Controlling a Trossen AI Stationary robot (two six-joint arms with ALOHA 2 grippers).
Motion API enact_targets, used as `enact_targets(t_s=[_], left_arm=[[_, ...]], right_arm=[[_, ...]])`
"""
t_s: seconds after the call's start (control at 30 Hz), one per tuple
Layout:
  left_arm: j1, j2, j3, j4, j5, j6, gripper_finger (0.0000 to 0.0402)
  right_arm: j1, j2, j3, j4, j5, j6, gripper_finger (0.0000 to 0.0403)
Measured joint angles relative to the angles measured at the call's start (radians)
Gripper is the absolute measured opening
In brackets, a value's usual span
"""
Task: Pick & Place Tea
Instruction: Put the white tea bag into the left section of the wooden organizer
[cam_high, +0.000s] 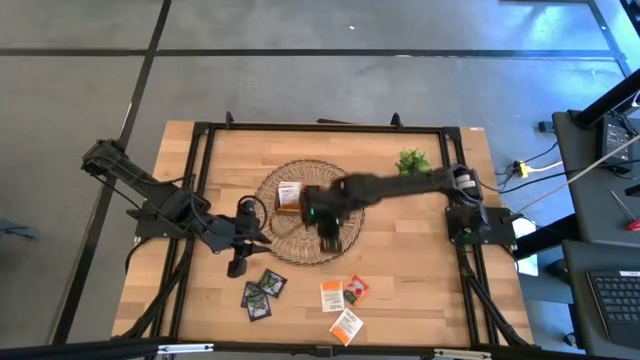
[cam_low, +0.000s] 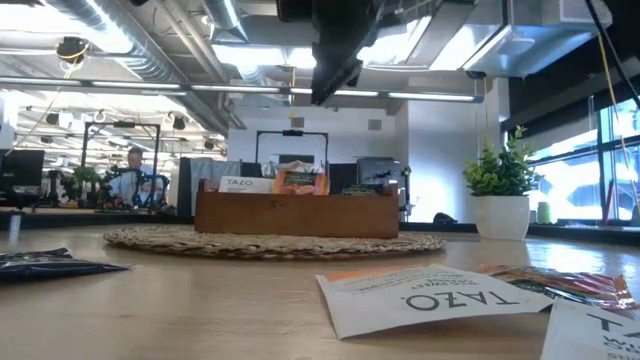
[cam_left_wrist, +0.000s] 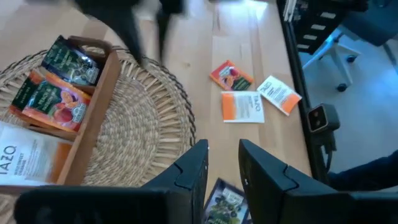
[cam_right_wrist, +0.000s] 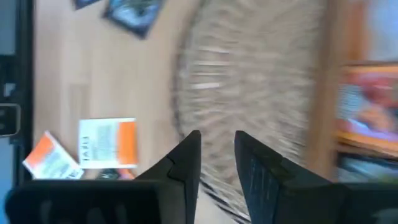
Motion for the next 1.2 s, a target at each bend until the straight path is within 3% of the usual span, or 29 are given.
enact_targets(t_s=[0.2,0.47,0.63,0.8,0.9,1.03,1.2], left_arm=[[-0.033,0.072,-0.002,0.107,-0.002,0.074,0.0086],[-0.024,0.310,-0.003,0.260,0.003,0.016,0.0086],[-0.023,0.465,-0.003,0.463,0.024,0.035,0.0086],[-0.017,0.601,-0.003,0.689,0.130,0.037,0.0086],[-0.012,0.687,-0.002,0.825,0.143,0.037,0.0086],[-0.006,0.801,0.001,0.975,0.143,0.034,0.0086],[-0.005,0.876,0.015,0.986,0.156,-0.004,0.0086]], right_arm=[[0.130,-0.052,-0.203,0.166,0.001,0.143,0.0100],[0.255,-0.248,-0.548,0.432,0.012,0.402,0.0100],[0.362,-0.321,-0.721,0.641,0.118,0.620,0.0100],[0.433,-0.318,-0.838,0.868,0.123,0.893,0.0100],[0.452,-0.308,-0.903,0.999,0.133,0.980,0.0101],[0.470,-0.302,-0.968,1.170,0.202,1.035,0.0123],[0.472,-0.301,-0.995,1.224,0.252,1.074,0.0178]])
